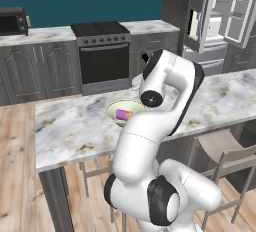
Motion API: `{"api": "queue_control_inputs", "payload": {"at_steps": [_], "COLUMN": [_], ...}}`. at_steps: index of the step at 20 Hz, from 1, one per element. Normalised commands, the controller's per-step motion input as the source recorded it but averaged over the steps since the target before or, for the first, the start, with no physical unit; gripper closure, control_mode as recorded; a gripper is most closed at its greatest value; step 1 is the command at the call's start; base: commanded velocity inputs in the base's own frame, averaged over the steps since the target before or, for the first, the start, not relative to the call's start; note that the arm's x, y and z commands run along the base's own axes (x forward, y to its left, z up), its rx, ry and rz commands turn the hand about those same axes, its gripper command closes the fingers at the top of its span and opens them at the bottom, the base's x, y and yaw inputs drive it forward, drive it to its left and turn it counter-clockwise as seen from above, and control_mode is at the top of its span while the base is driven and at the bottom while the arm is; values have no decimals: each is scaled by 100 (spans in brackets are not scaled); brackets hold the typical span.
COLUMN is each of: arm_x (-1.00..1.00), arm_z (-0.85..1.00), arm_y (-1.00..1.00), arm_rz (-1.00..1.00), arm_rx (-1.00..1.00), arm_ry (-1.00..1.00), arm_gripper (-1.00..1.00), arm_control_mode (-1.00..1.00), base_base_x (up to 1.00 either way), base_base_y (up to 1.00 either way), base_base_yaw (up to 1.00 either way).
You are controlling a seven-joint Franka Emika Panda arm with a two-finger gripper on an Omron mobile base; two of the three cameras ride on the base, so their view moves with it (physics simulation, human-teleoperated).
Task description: Open the fridge, grab two sodas, and place both sodas inside the bowl with ice on the dining counter.
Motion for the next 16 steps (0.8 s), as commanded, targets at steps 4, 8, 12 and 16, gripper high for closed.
{"api": "queue_control_inputs", "payload": {"at_steps": [4,8,12,16], "arm_x": [-9,-22,-29,-31], "arm_z": [52,39,32,29], "arm_y": [69,60,55,52], "arm_rz": [-5,0,0,0], "arm_rx": [48,58,62,64], "arm_ry": [-7,-9,-12,-12], "arm_gripper": [100,100,100,100], "arm_control_mode": [-100,-100,-100,-100], "base_base_x": [0,0,0,0], "base_base_y": [0,0,0,0], "base_base_yaw": [0,0,0,0]}}
